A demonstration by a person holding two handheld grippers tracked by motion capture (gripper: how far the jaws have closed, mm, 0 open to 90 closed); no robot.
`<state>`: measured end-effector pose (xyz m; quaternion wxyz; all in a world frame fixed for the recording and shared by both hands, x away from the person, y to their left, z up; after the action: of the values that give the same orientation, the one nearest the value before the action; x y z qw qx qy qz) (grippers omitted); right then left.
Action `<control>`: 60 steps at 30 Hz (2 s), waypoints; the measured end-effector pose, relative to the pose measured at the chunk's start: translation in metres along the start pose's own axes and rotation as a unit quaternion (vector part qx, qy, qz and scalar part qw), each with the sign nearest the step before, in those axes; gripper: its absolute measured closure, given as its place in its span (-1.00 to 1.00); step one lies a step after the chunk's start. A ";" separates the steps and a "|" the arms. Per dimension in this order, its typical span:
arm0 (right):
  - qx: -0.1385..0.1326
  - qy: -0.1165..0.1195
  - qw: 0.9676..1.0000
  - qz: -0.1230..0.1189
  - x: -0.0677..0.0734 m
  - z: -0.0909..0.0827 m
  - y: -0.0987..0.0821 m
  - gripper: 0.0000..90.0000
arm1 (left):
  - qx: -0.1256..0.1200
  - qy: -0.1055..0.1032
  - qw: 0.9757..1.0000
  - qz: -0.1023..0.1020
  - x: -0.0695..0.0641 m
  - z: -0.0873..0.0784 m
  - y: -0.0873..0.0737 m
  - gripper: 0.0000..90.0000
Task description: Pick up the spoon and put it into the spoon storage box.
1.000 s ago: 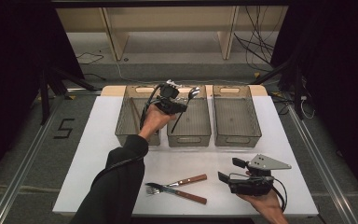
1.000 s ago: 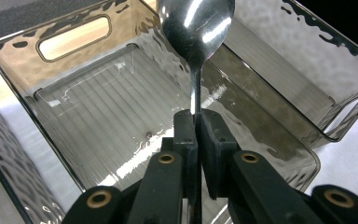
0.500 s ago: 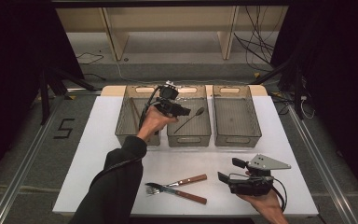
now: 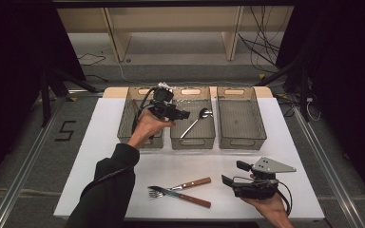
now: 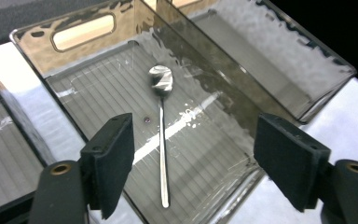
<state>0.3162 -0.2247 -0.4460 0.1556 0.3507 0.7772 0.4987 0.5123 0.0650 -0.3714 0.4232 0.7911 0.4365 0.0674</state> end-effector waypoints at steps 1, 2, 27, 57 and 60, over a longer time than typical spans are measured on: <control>0.000 -0.001 1.000 0.000 0.000 0.000 0.000 -0.51 | -0.002 -0.002 1.000 0.002 0.000 -0.004 -0.002 -0.39; -0.001 -0.001 1.000 -0.001 0.000 0.000 0.000 -0.51 | -0.004 -0.002 1.000 0.005 0.000 -0.007 -0.004 -0.40; 0.025 0.011 1.000 -0.015 0.011 0.008 0.005 -0.51 | -0.085 -0.018 0.996 -0.003 0.002 -0.076 -0.076 -0.58; 0.082 0.047 0.994 -0.051 0.033 0.031 0.009 -0.51 | -0.111 -0.020 0.994 0.006 0.006 -0.093 -0.153 -0.65; 0.089 0.052 0.993 -0.055 0.036 0.035 0.009 -0.51 | -0.116 -0.020 0.993 0.003 0.006 -0.095 -0.160 -0.65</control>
<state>0.3151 -0.1735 -0.4496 0.1106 0.2940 0.8433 0.4361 0.3691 0.1692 -0.4291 0.5204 0.7391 0.4150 0.1032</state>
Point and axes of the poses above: each handheld gripper's, and its own axes: z roughly forward along the jaws, y roughly out of its top, x roughly to its left, the point moved 2 cm from there along z, roughly forward along the jaws, and after that the axes turned 4 degrees about -z, right-handed, at the moved point
